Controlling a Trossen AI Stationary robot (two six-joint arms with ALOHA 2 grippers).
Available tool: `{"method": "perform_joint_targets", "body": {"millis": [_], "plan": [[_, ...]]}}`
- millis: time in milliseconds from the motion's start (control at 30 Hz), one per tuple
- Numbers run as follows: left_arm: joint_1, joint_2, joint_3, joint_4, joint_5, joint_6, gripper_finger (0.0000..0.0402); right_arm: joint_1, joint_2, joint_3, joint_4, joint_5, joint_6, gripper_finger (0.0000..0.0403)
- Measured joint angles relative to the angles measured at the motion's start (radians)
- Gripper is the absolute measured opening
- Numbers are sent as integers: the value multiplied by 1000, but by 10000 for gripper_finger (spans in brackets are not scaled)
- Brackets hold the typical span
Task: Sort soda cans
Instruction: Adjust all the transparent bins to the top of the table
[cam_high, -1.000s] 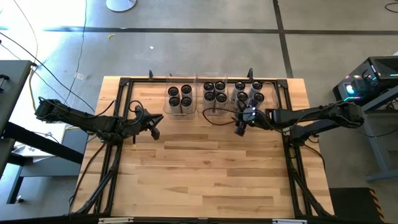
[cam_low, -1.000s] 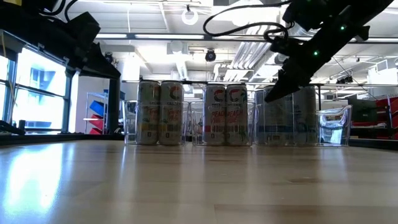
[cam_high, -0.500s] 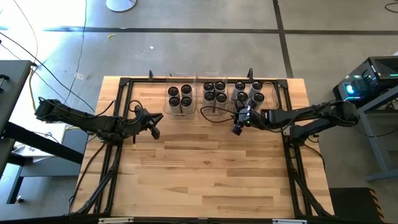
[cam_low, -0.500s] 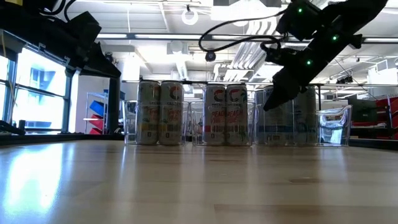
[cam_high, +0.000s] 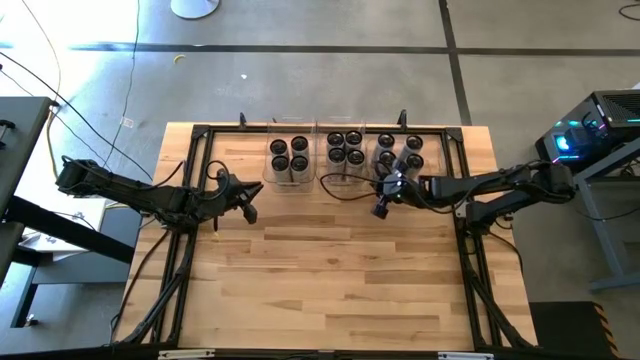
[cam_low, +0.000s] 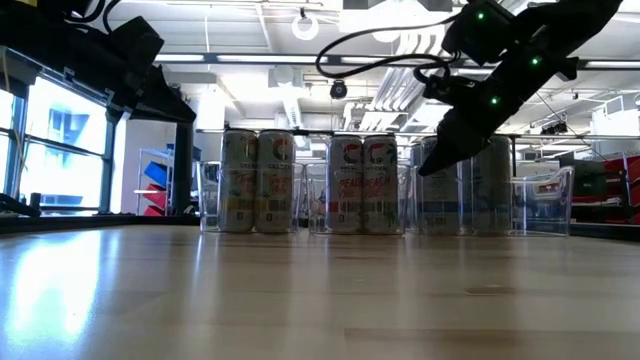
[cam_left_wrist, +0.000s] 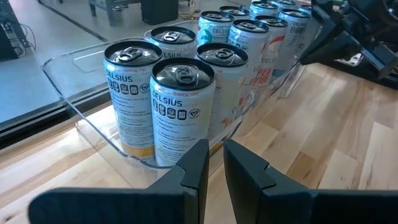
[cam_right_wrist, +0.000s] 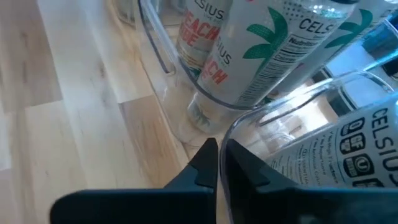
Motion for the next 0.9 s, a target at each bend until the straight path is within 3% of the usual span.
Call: {"method": "perform_joint_targets", "body": {"millis": [267,900], "plan": [[0,0,0,0,0,0,44,13,-2,4,-44,-32,9,7],[-2,0,0,-11,2,1,44,190,-131,-1,-247,-63,77,16]]}}
